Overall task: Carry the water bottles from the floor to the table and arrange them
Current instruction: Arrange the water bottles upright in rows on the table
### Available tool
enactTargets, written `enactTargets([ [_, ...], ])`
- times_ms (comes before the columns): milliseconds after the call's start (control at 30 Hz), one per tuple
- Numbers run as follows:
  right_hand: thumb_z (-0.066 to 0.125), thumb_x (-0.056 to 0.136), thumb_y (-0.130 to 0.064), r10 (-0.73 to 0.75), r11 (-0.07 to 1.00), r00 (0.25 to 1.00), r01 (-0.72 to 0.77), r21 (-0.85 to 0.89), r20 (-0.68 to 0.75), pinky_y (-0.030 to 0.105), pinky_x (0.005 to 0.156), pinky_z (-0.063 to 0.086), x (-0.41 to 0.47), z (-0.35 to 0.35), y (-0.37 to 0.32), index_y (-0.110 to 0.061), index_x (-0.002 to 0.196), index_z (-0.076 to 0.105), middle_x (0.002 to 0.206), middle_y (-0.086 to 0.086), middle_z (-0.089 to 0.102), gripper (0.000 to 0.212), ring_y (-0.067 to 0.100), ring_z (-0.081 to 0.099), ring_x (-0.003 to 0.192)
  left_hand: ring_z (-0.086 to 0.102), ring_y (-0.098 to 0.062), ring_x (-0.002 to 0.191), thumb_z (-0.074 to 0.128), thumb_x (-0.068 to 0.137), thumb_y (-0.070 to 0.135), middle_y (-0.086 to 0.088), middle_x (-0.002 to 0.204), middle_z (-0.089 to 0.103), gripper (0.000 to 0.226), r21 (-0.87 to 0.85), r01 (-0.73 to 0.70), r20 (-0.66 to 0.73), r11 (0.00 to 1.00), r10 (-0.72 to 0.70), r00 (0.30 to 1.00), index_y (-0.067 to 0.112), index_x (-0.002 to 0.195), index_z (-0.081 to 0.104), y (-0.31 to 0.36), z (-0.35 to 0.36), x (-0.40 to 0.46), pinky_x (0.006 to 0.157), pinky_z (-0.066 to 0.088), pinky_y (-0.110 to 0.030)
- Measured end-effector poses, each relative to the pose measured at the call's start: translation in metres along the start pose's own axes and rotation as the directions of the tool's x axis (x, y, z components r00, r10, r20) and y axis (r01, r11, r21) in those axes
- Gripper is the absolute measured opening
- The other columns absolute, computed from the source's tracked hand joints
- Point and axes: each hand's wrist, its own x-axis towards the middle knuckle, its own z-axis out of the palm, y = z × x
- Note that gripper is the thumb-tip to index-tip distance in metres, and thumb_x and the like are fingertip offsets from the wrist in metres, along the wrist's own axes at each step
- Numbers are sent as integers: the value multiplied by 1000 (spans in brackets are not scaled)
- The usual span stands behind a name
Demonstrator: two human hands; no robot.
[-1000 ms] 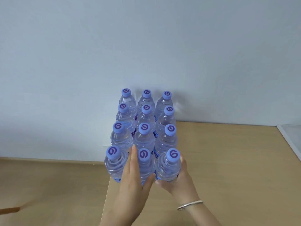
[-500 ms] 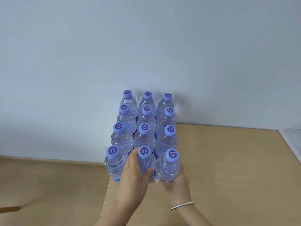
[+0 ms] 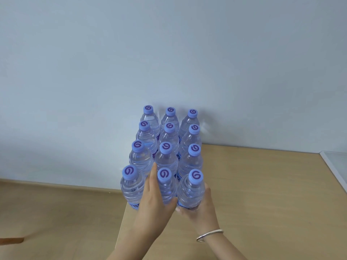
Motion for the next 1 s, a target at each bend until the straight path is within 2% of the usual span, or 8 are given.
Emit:
enactTargets([
  [133,86,53,-26,274,959,961,-272,-76,23,31,85,47,-21,0,3,-5,109,46,110,3,54,72,18,54,97,13,18,133,75,76,18,42,141,6,100,28,-75,-8,997,75,997,52,136,2,-1,-6,-16,109,33,-26],
  [233,74,67,-47,517,848,807,-438,-298,285,24,67,40,-40,2,1,-15,85,48,85,-1,54,45,12,51,71,35,1,128,75,68,26,8,139,41,82,100,-196,-174,976,211,962,28,138,32,-17,-18,-35,101,30,-8],
  [300,70,72,-47,471,879,783,-378,-289,407,19,62,39,-45,10,-3,-20,75,47,74,-5,51,36,8,48,62,42,-12,116,72,61,38,-12,122,50,85,141,-166,-306,976,202,930,14,134,35,-29,-27,-43,96,36,-15],
  [367,68,78,-41,382,923,787,-299,-241,485,16,65,38,-44,19,-11,-19,79,52,76,-7,51,27,6,47,68,35,-14,123,82,55,40,-15,129,38,106,81,-15,-352,997,43,935,23,142,23,-43,-32,-45,97,34,-26],
  [500,55,86,-45,270,962,785,-246,-120,558,25,63,33,-34,32,-29,-14,80,50,77,-4,40,32,10,38,69,19,-3,140,86,45,49,11,154,15,137,-125,253,-116,959,-267,957,43,143,-9,-59,-32,-24,111,25,-33],
  [633,46,85,-62,272,949,834,-315,10,479,28,70,39,-34,44,-31,-26,68,49,69,-6,37,40,11,38,66,51,-11,121,87,48,46,16,134,48,124,-197,396,0,897,-404,915,39,143,9,-81,-28,-4,98,42,-36],
  [767,45,84,-63,335,926,851,-377,25,404,34,94,48,-33,52,-30,-27,89,58,83,-11,56,38,7,55,85,53,-8,110,84,59,43,19,126,49,102,-180,372,-5,910,-379,925,37,138,20,-86,-26,-3,86,41,-29],
  [1000,46,83,-64,361,920,866,-391,19,346,30,79,46,-38,54,-40,-25,69,51,75,-7,47,41,10,49,74,52,-13,110,75,76,28,8,127,49,84,-227,333,12,915,-339,941,24,138,20,-84,-26,0,85,38,-27],
])
